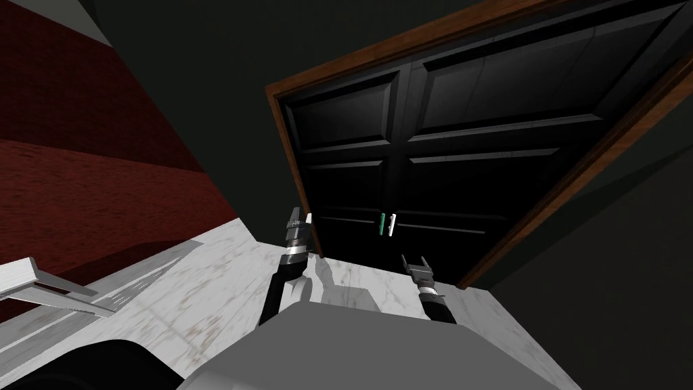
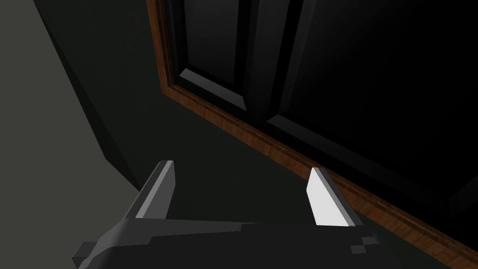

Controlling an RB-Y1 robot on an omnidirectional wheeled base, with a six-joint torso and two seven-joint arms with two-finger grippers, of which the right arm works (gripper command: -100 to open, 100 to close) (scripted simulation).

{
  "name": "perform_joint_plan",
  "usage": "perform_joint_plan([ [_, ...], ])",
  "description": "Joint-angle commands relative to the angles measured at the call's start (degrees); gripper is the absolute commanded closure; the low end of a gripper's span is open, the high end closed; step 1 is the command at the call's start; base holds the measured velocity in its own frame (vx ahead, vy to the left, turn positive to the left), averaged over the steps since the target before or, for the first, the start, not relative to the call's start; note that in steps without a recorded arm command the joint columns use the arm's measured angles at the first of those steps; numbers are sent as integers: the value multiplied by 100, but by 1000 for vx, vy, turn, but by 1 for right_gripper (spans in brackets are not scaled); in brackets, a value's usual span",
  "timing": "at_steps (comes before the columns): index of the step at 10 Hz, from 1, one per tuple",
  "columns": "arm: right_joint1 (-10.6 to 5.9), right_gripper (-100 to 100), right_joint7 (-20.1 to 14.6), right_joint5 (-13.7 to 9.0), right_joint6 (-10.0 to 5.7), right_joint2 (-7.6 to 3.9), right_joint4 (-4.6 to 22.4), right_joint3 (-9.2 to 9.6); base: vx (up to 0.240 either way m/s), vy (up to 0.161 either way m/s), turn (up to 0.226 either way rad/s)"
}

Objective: Pull the door open

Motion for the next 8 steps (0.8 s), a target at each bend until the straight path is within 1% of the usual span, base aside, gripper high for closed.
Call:
perform_joint_plan([
  [1, -50, -100, -149, -42, -48, -11, 163, 12, 101, -1, 43],
  [2, -98, -100, -307, -93, -73, -30, 309, 21, 154, 15, 73],
  [4, -165, -100, -513, -160, -105, -56, 499, 34, 139, 7, 68],
  [6, -242, -100, -727, -229, -139, -81, 692, 47, 189, 6, 70],
  [7, -282, -100, -809, -255, -151, -89, 761, 53, 178, 31, 56],
  [8, -248, -100, -741, -236, -141, -81, 701, 49, 72, 12, 11],
])
